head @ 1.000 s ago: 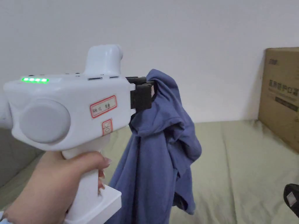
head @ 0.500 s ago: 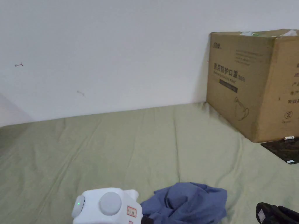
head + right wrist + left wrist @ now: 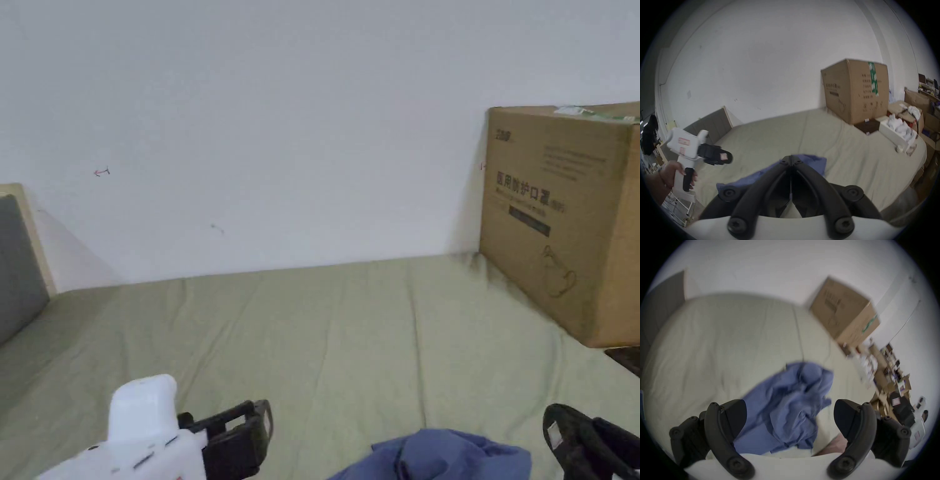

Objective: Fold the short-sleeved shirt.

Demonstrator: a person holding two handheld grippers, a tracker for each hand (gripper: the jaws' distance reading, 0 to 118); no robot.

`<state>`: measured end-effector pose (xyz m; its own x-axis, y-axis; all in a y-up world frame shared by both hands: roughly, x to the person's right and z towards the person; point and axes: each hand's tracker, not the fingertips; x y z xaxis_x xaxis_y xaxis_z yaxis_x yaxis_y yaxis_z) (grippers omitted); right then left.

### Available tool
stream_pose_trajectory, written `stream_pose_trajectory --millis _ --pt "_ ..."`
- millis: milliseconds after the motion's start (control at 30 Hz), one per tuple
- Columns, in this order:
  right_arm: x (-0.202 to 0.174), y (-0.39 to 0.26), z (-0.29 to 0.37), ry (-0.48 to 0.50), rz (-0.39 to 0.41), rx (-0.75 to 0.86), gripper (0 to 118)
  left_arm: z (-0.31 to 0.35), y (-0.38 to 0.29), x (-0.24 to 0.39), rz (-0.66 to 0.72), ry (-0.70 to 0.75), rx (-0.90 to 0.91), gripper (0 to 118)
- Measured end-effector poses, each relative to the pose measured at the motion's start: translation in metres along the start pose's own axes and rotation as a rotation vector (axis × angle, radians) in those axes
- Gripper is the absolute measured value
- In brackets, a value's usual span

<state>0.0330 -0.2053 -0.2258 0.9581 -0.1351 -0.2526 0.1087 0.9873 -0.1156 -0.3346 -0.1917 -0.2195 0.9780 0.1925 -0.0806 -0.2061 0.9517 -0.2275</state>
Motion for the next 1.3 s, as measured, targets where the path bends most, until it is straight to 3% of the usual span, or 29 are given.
stream_pose_trajectory --millis 33,133,200,267,467,567,633,700,733,767,833,867,1000,1033,1100,1167,1200,1267,1300 --pt "-0.002 -0.001 0.005 0.009 0.003 0.049 0 0.022 -0.008 -0.001 -0.039 0.072 0.085 108" --pt "-0.010 -0.006 0.015 -0.042 0.041 0.136 0 0.059 -0.030 -0.009 -0.114 0.143 0.175 82" --pt "-0.013 -0.009 0.015 -0.059 0.040 0.142 0 0.073 -0.041 -0.013 -0.133 0.240 0.213 48" --pt "-0.015 -0.011 0.014 -0.069 0.035 0.137 0 0.085 -0.049 -0.022 -0.094 0.208 0.221 0" --pt "-0.018 -0.009 0.013 -0.042 0.003 0.099 0 0.082 -0.032 -0.033 -0.073 0.251 0.114 0" --pt "-0.022 -0.005 0.012 -0.016 0.014 0.083 0 0.026 -0.013 -0.061 -0.067 0.201 -0.340 0" --pt "-0.024 -0.004 0.011 -0.003 0.017 0.077 0 -0.022 -0.029 -0.103 0.127 0.096 -0.615 0" --pt "-0.026 -0.005 0.010 0.019 0.011 0.066 0 -0.055 -0.054 -0.133 0.259 0.062 -0.716 0" --pt "-0.026 -0.007 0.009 0.028 0.009 0.057 0 -0.067 -0.068 -0.139 0.265 0.097 -0.743 4" --pt "-0.027 -0.008 0.008 0.035 0.012 0.048 0 -0.078 -0.081 -0.144 0.254 0.125 -0.771 32" --pt "-0.028 -0.011 0.005 0.042 0.024 0.024 0 -0.092 -0.100 -0.148 0.245 0.157 -0.736 108" --pt "-0.028 -0.013 0.003 0.041 0.030 0.014 0 -0.104 -0.113 -0.150 0.244 0.190 -0.760 118" --pt "-0.027 -0.020 -0.008 0.040 0.048 -0.025 0 -0.122 -0.156 -0.139 0.206 0.223 -0.902 115" --pt "-0.026 -0.021 -0.012 0.032 0.056 -0.036 0 -0.116 -0.153 -0.127 0.082 0.279 -0.841 115" --pt "-0.023 -0.021 -0.020 0.024 0.057 -0.052 0 -0.102 -0.142 -0.110 -0.035 0.249 -0.745 112" --pt "-0.013 -0.019 -0.033 0.018 0.013 -0.085 0 -0.088 -0.139 -0.097 -0.051 0.135 -0.698 99" --pt "-0.006 -0.018 -0.045 0.000 -0.023 -0.112 0 -0.081 -0.137 -0.094 0.022 0.035 -0.671 80" --pt "0.015 -0.013 -0.083 0.031 -0.092 -0.236 0 -0.063 -0.114 -0.074 0.081 -0.053 -0.599 4" --pt "0.029 -0.012 -0.106 0.069 -0.150 -0.305 0 -0.054 -0.105 -0.069 0.051 -0.016 -0.531 4"
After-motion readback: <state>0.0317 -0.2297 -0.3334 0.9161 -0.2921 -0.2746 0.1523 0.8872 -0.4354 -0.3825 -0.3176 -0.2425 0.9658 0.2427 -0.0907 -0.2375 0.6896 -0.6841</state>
